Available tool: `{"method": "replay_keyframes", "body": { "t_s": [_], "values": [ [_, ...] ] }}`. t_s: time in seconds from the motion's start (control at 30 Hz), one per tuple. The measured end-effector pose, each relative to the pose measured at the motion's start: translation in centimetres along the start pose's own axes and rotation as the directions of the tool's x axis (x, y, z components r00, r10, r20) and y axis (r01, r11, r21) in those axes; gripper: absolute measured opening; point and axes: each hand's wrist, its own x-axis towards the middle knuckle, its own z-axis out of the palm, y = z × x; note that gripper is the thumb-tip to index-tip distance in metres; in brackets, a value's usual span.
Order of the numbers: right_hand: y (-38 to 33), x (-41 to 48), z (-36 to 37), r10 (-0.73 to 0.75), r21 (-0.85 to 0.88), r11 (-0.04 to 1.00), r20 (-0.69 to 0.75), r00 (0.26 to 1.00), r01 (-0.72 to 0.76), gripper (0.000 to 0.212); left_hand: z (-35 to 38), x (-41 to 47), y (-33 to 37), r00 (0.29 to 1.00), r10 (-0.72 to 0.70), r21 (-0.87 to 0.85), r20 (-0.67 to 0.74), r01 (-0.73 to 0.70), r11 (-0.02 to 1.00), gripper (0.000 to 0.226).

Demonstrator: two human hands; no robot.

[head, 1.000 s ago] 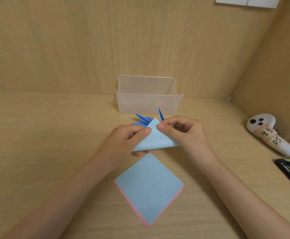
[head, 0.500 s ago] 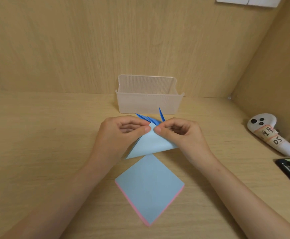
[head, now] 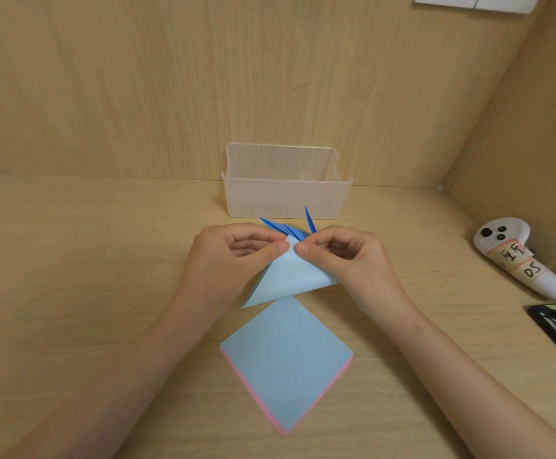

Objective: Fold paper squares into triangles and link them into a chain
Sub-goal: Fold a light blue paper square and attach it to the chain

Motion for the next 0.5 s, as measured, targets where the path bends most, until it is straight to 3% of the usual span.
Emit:
{"method": "replay_keyframes", "body": {
  "t_s": [0.5],
  "values": [
    [-0.04, 0.00, 0.08, -0.020, 0.004, 1.000, 0.005, 1.000, 0.020, 0.013, 0.12, -0.12, 0.16, 1.000, 0.020, 0.007, -0.012, -0.020, 1.000, 0.015]
  ]
}}
